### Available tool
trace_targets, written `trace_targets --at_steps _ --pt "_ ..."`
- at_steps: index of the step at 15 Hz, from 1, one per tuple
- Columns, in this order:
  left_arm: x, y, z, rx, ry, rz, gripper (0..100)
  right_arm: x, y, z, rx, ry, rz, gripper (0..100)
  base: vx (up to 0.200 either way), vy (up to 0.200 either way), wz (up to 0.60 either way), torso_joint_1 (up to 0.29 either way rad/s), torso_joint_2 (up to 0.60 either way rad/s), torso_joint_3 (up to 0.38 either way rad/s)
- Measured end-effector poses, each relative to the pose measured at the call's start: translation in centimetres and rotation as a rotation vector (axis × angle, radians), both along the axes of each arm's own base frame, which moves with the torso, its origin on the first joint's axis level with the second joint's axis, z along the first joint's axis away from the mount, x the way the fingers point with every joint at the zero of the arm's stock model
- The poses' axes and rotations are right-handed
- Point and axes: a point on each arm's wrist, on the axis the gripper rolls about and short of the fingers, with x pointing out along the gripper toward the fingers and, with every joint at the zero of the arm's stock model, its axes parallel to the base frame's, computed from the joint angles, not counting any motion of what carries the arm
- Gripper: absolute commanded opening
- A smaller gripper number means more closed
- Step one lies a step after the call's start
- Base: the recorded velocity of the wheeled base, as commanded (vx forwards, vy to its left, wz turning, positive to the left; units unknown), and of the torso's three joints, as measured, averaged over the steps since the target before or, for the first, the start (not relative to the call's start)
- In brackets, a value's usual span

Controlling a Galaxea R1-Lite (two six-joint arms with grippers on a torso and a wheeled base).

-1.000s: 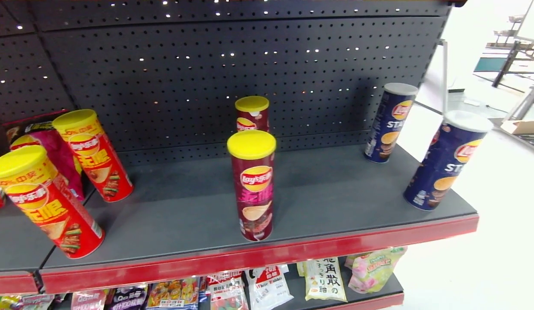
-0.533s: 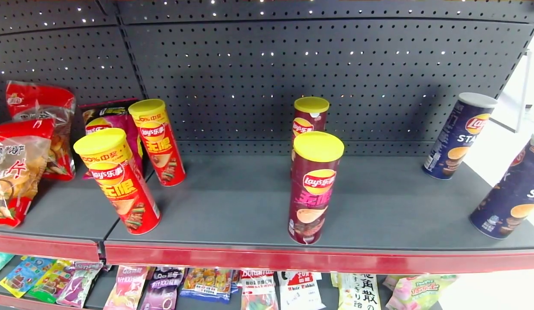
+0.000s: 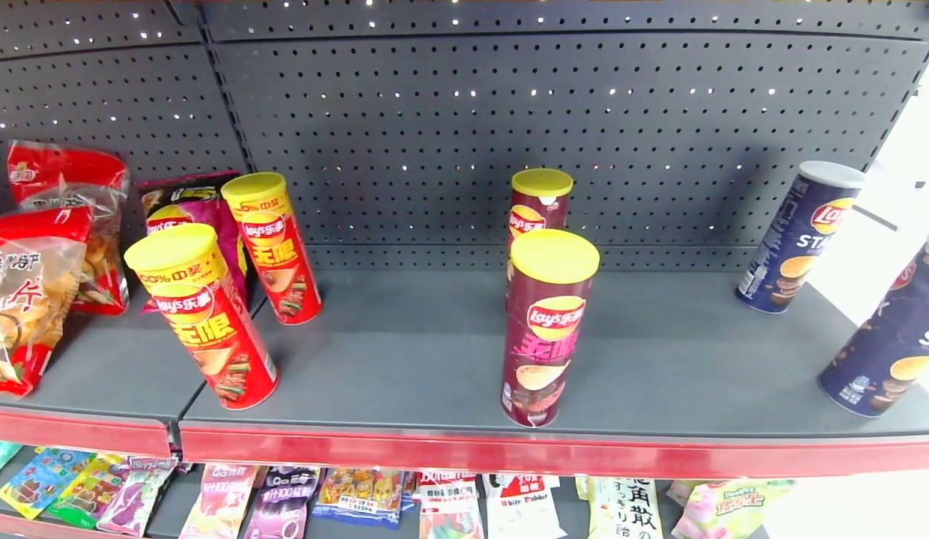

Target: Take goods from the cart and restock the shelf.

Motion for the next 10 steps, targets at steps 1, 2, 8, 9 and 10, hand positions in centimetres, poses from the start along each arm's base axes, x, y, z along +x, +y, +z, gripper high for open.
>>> trace_targets --at_steps 1,2,8,9,10 --pt "0.01 -0.08 -0.08 0.0 0.003 -0.033 100 0.0 0.0 0.01 0.0 -0.001 0.001 100 0.0 0.0 0.0 0.0 0.0 0.0" --pt "0.02 -0.15 -0.14 0.004 0.005 -0.064 100 0.0 0.0 0.01 0.0 -0.001 0.001 100 0.0 0.0 0.0 0.0 0.0 0.0" --pt "0.13 -0.21 -0.19 0.032 0.039 0.139 100 0.0 0.0 0.02 0.0 -0.002 0.002 100 0.0 0.0 0.0 0.0 0.0 0.0" --pt "0.09 -0.36 -0.16 0.034 0.031 0.146 100 0.0 0.0 0.02 0.001 -0.001 0.002 100 0.0 0.0 0.0 0.0 0.0 0.0" --pt "0.06 -0.64 -0.07 0.031 0.015 0.076 100 0.0 0.0 0.02 0.001 -0.001 0.001 100 0.0 0.0 0.0 0.0 0.0 0.0"
